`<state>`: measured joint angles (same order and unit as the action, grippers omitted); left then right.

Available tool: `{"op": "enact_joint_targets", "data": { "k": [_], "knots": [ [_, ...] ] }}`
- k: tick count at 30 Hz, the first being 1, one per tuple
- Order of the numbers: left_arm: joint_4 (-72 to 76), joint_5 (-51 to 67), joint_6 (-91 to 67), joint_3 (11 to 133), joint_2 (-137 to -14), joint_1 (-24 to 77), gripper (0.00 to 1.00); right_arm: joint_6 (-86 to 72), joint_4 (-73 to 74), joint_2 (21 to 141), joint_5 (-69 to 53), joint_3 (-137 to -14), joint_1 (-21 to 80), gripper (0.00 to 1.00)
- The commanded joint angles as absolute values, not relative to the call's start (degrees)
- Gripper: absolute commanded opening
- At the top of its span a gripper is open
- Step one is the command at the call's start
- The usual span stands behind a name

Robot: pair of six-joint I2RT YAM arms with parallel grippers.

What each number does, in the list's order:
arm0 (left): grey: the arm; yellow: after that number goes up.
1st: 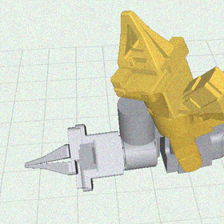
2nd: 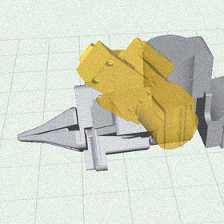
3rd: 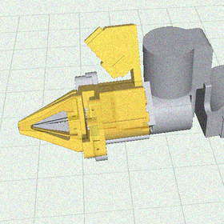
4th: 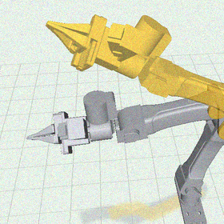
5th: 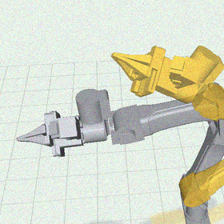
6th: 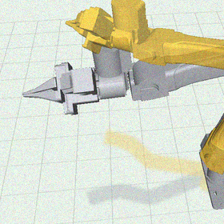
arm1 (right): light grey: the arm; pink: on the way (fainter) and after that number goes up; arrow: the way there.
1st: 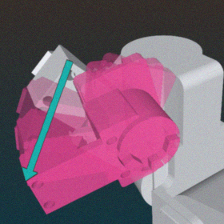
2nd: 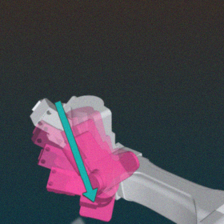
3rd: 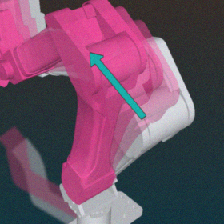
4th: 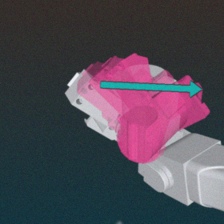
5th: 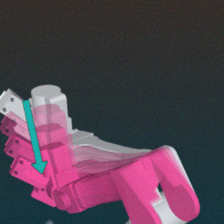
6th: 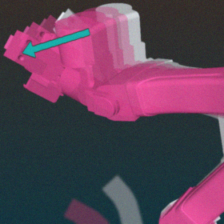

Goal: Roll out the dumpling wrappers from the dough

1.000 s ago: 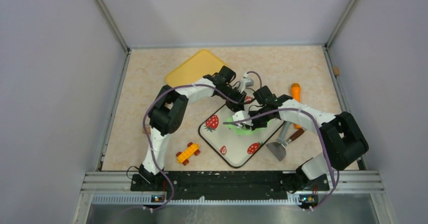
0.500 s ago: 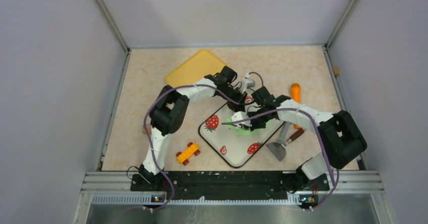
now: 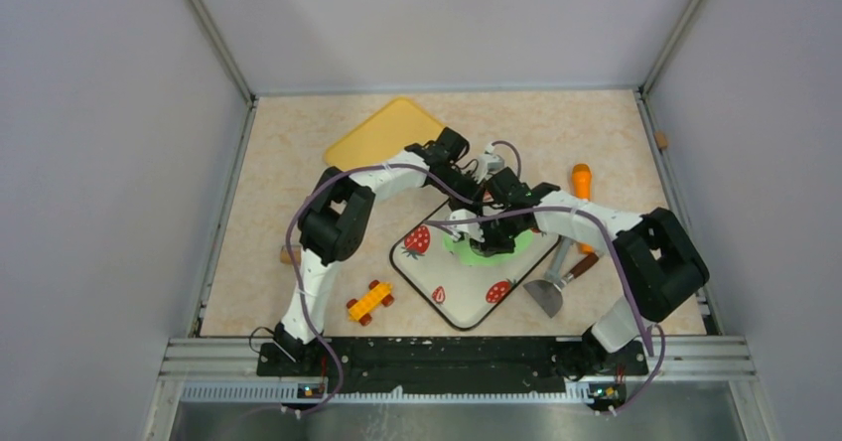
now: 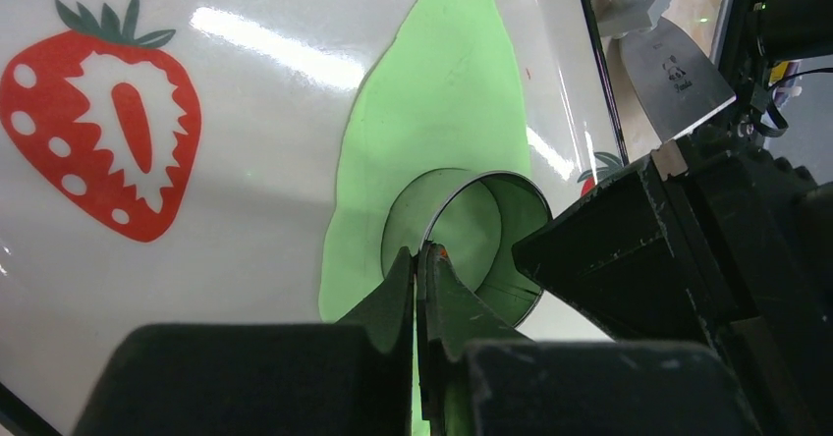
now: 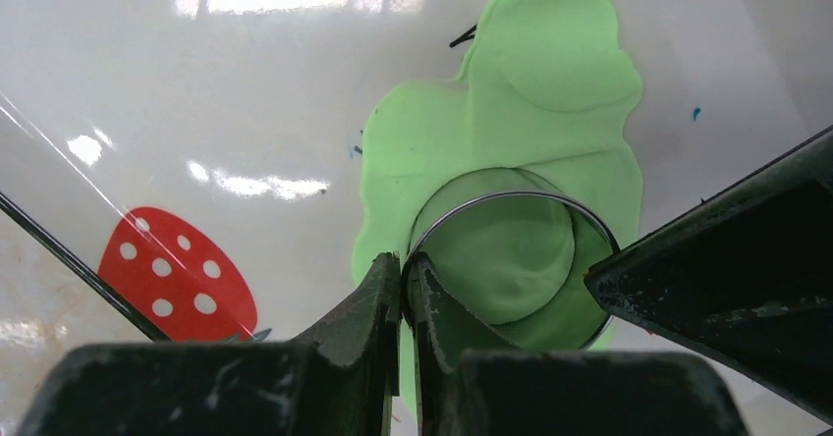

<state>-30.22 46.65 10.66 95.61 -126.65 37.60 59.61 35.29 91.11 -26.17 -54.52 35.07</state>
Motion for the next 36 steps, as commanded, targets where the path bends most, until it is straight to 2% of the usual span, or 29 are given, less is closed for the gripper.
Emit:
{"op": "enact_joint_targets", "data": {
  "k": [1,9,21,23,26,29,32,36],
  "knots": [
    [-33.8,43.4,13.1,98.2,-130.5,37.7,0.00,49.5,30.5,93.4,-22.9,-54.0,37.9,0.00],
    [-36.2,46.0,12.8,104.2,-133.8,37.7,0.00,33.7,24.5,94.0,-20.2,-54.4,39.1,0.00],
    [-37.2,48.2,9.7,109.2,-135.4,37.4,0.00,20.3,21.2,96.2,-17.6,-58.9,39.2,0.00],
    [-36.3,48.3,7.6,109.3,-134.3,36.8,0.07,20.4,21.3,95.7,-16.8,-59.0,39.2,0.00],
    [-34.7,49.5,2.6,109.8,-132.1,34.5,0.26,21.2,21.9,94.7,-15.8,-58.9,39.2,0.00],
    [-33.2,49.0,-1.4,109.8,-128.8,31.4,0.40,21.8,23.1,93.8,-15.4,-58.6,39.2,0.00],
    [-32.7,48.5,-4.0,109.2,-126.1,26.9,0.47,22.0,23.4,93.3,-15.5,-58.4,39.2,0.00],
    [-33.6,49.9,-3.7,106.7,-122.1,20.8,0.49,22.2,24.2,93.0,-15.5,-59.2,39.2,0.00]
  ]
}}
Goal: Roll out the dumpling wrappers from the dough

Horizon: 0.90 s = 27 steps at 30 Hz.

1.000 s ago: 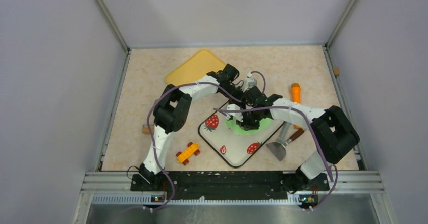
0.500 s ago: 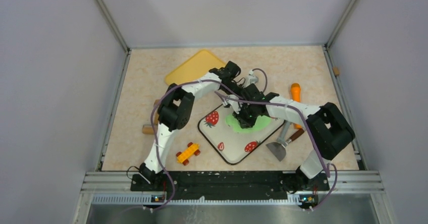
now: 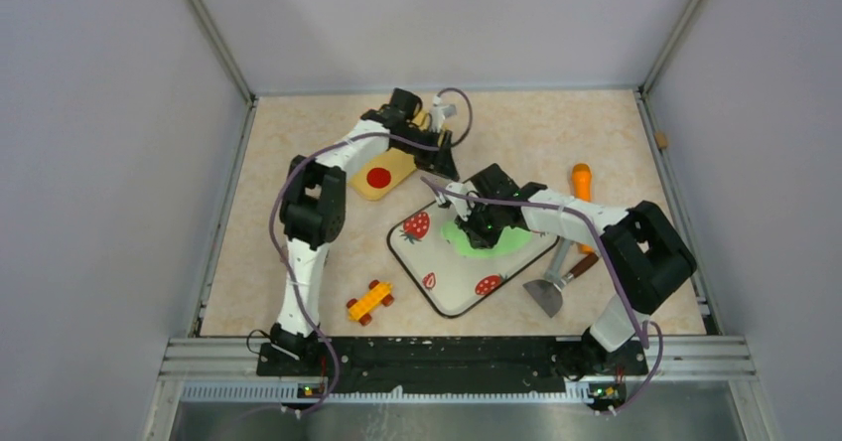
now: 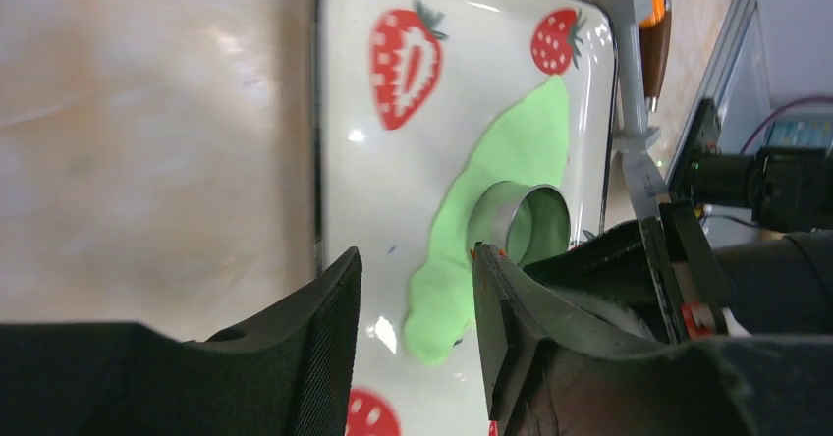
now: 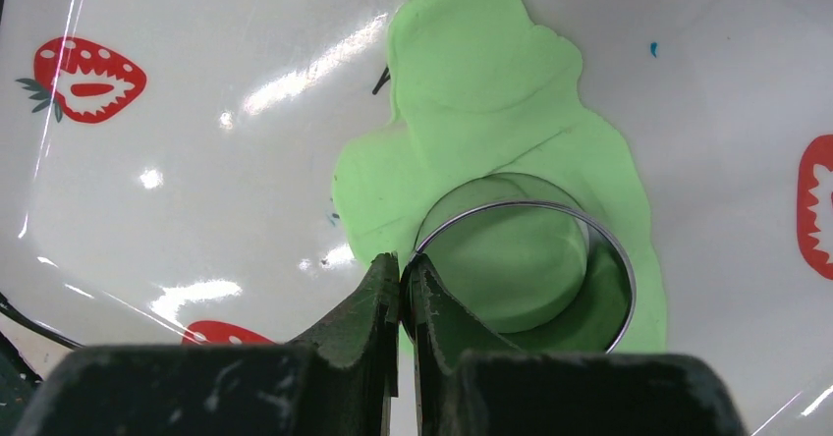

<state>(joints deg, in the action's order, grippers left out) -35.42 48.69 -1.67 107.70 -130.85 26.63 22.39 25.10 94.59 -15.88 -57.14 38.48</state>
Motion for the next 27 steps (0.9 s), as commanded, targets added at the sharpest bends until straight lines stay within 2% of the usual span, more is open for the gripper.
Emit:
{"op": "enact_joint_targets", "data": {
  "k": [1,9,19,27],
  "knots": [
    [-34.4,49.8,-2.8,105.9,-121.1,19.5,0.49,22.3,24.7,92.8,-15.4,-59.6,39.2,0.00],
    [-39.2,47.6,4.0,99.6,-115.1,12.4,0.49,23.4,30.1,90.7,-13.6,-64.2,39.2,0.00],
    [-38.6,46.6,4.3,95.5,-110.4,11.5,0.49,25.6,37.3,87.8,-12.1,-72.4,39.2,0.00],
    [-39.6,43.2,6.1,95.3,-106.5,11.3,0.49,30.6,35.9,86.9,-8.2,-73.4,36.2,0.00]
  ]
}}
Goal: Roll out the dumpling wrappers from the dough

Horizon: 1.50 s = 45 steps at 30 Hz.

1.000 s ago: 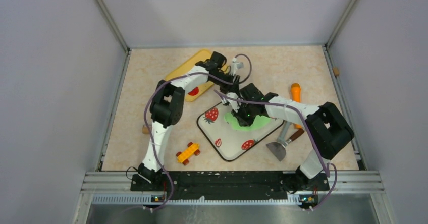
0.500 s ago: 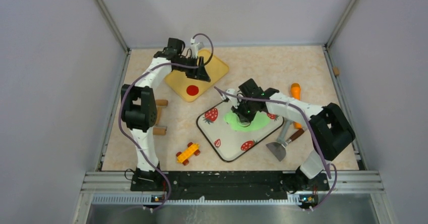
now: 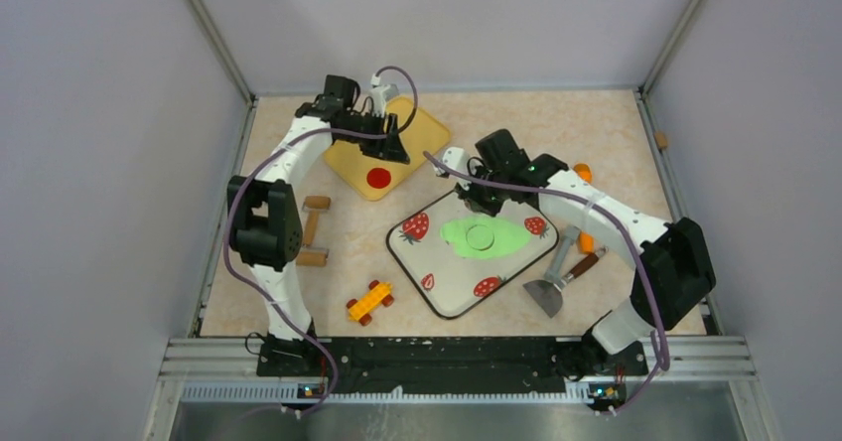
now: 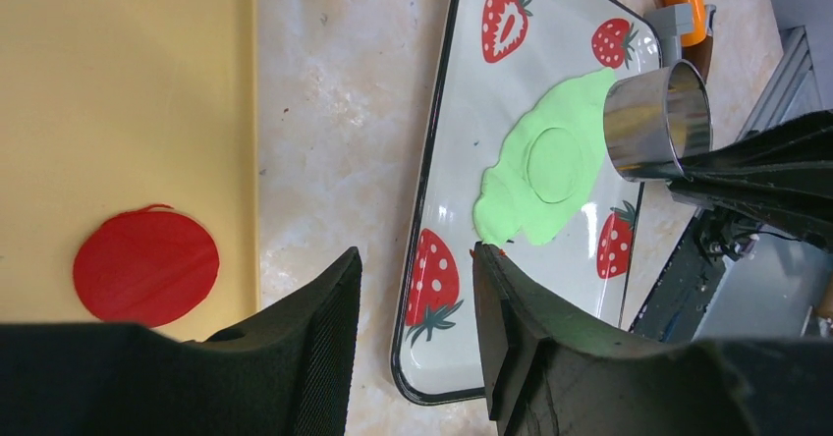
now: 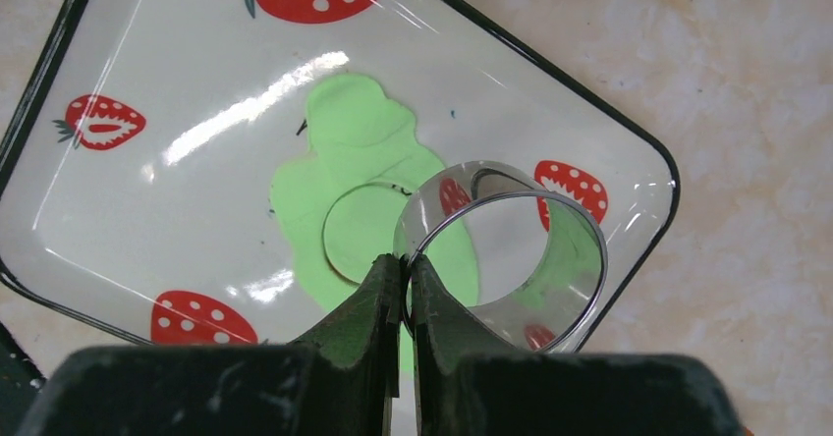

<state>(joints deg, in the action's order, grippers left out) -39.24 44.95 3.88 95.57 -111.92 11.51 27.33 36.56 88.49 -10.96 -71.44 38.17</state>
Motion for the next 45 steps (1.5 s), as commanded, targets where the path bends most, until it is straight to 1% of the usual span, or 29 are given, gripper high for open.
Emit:
{"op": "enact_joint_targets", "data": {
  "k": [1,8,17,25,40,43,45],
  "knots": [
    [-39.6,42.6,6.5,94.9,-105.8,11.3,0.49,31.3,35.3,87.2,-7.7,-73.4,35.1,0.00],
    [-40.5,40.8,10.7,91.0,-101.9,11.3,0.49,38.7,28.4,90.7,-4.4,-72.6,27.0,0.00],
    [-39.8,41.2,9.9,85.7,-99.2,11.4,0.48,43.4,22.5,97.9,-2.1,-73.2,19.2,0.00],
    [-39.5,41.4,10.0,82.5,-97.7,11.8,0.48,44.5,20.2,100.9,-1.3,-71.9,18.1,0.00],
    [-40.2,41.5,10.9,80.4,-98.2,14.9,0.49,42.8,18.8,101.0,-0.3,-68.5,16.4,0.00],
    [-40.2,40.2,9.1,80.1,-99.0,14.9,0.49,41.7,21.0,100.6,-1.1,-69.2,16.4,0.23],
    [-38.7,37.0,6.0,79.2,-99.3,14.9,0.49,40.4,23.4,99.5,-2.3,-70.4,16.3,0.33]
  ]
}}
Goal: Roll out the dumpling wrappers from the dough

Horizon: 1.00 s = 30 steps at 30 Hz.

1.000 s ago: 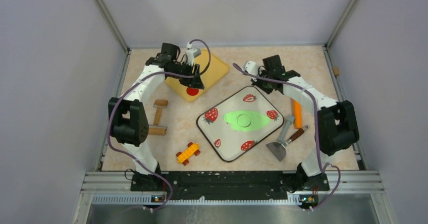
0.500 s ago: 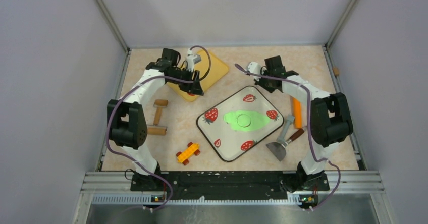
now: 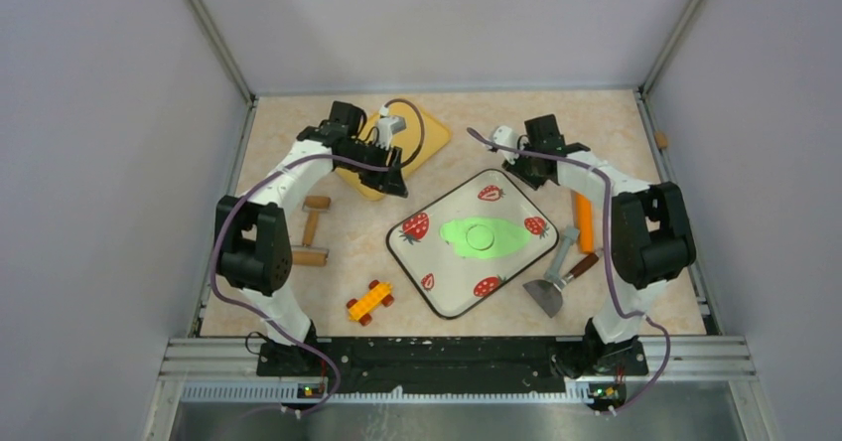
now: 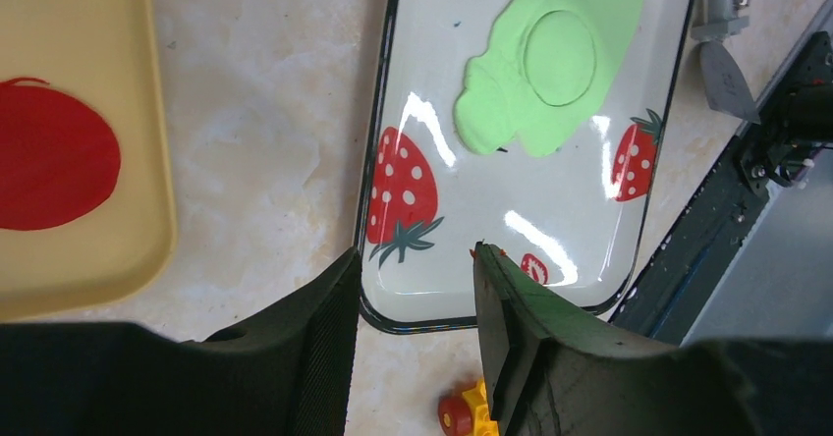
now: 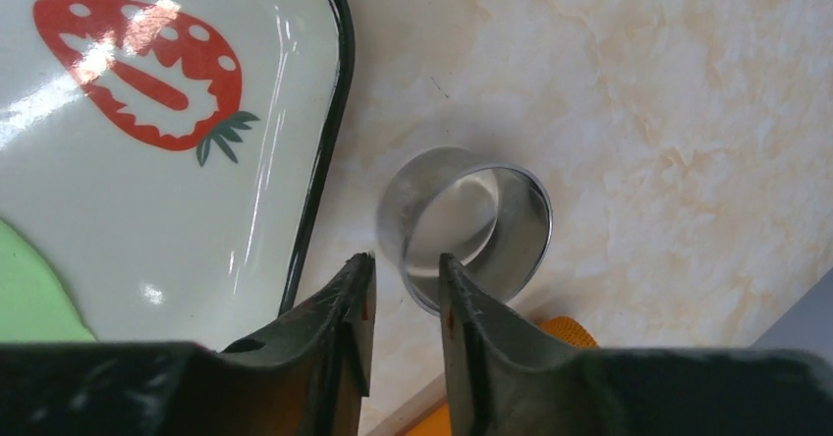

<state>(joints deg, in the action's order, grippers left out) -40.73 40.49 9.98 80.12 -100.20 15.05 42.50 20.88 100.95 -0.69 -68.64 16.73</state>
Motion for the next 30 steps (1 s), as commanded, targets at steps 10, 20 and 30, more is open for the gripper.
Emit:
{"op": "enact_joint_targets", "data": {
  "k": [10,20,30],
  "knots": [
    [-36.3,37.9,3.1,76.2,-100.1,15.6,0.50,29.7,33.2,88.9,-20.3,-73.8,16.7,0.50],
    [-32.3,37.5,-5.8,75.1,-103.2,22.7,0.64,10.0,33.7,87.8,-29.1,-63.3,16.6,0.53],
    [-28.8,35.7,-13.0,76.2,-109.4,27.1,0.64,3.3,30.8,86.6,-29.5,-59.5,15.8,0.54]
  ]
}}
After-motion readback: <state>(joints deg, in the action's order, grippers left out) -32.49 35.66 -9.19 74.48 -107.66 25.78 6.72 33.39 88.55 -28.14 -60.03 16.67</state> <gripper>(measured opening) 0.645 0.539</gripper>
